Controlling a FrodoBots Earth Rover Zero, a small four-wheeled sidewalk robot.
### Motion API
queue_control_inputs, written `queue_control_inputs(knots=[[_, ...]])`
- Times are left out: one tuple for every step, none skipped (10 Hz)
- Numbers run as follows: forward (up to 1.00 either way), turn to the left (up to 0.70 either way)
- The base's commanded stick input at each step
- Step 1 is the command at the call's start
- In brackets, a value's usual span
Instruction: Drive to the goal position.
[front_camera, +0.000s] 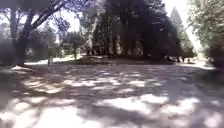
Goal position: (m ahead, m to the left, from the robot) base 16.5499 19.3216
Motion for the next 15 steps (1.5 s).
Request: queue_control_inputs(knots=[[0.70, 0.00], [0.70, 0.00], [0.70, 0.00], [0.70, 0.00], [0.70, 0.00], [0.70, 0.00], [0.70, 0.00], [0.70, 0.00], [0.70, 0.00], [0.70, 0.00], [0.70, 0.00], [0.70, 0.00], [0.70, 0.00], [0.70, 0.00], [0.70, 0.00]])
